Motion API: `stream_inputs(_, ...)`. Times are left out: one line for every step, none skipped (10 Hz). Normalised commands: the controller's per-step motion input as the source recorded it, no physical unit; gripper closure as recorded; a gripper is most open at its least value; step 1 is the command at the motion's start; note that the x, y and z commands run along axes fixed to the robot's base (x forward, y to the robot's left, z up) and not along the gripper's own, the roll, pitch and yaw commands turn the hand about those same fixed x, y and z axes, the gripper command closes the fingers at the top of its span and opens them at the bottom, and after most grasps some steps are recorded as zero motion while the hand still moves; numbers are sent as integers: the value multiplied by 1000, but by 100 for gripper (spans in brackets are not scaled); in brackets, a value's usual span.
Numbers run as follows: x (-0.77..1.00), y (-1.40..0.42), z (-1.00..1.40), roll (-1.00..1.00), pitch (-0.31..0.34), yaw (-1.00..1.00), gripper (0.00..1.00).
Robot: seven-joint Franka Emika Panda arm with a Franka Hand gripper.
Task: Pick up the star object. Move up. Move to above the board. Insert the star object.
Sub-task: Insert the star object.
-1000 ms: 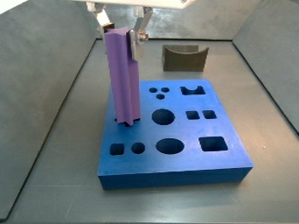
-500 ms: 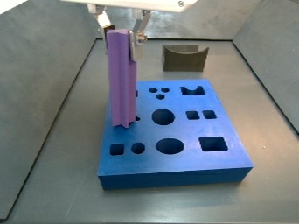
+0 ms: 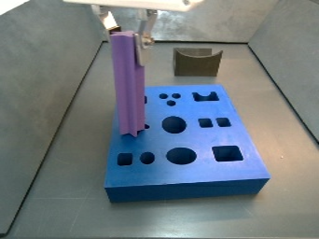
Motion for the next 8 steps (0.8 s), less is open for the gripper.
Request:
stream_inputs(-9, -43, -17, 53, -37, 0, 100)
stream_inputs(103, 0, -169, 331, -109, 0, 100)
stream_inputs(320, 0, -6, 360, -353, 0, 100)
stream_inputs(254, 0, 0, 451, -316, 0, 100)
stream_inputs(163, -60, 0, 294, -113, -17, 100)
stream_inputs(0, 0, 0, 6, -10, 0, 100)
stream_inputs(0, -51, -83, 149, 0, 0, 100)
stream_inputs(111, -20, -9, 307, 44, -103, 100)
